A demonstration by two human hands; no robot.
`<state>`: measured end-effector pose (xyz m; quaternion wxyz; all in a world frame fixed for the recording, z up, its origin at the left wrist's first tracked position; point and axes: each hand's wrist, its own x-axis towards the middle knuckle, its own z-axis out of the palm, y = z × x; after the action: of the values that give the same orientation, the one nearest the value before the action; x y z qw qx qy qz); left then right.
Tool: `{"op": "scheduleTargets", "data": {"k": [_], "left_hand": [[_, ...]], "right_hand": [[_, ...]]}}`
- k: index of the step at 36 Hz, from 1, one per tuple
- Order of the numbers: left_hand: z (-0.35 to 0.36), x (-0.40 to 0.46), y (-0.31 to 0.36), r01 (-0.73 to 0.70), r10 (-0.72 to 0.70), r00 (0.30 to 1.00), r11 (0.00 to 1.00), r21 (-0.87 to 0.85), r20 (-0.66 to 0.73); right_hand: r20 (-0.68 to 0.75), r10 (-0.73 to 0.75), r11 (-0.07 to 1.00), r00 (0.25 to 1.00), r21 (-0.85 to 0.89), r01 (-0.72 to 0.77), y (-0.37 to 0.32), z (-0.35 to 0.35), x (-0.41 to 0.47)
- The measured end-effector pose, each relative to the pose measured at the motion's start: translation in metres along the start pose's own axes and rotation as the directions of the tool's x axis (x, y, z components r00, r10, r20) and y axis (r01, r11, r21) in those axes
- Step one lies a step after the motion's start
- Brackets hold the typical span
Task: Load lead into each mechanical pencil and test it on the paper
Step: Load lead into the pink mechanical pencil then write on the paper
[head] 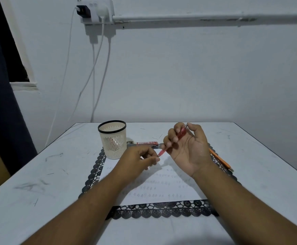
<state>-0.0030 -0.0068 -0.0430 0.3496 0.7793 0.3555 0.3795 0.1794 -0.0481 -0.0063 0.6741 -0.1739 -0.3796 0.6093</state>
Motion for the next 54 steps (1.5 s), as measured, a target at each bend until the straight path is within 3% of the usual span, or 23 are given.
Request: {"op": "scheduleTargets", "data": {"k": [7, 54], "left_hand": [[-0.0003, 0.0011, -0.0029, -0.004, 0.007, 0.998, 0.999, 0.05, -0.056], [0.0014, 0.0015, -0.0054, -0.016, 0.017, 0.999, 1.0, -0.021, 0.04]], "right_hand": [[-0.158, 0.026, 0.995, 0.987, 0.104, -0.009, 0.0043, -0.0002, 0.0035], [0.019, -0.017, 0.996, 1.0, 0.086, 0.016, 0.0008, -0.0076, 0.0003]]}}
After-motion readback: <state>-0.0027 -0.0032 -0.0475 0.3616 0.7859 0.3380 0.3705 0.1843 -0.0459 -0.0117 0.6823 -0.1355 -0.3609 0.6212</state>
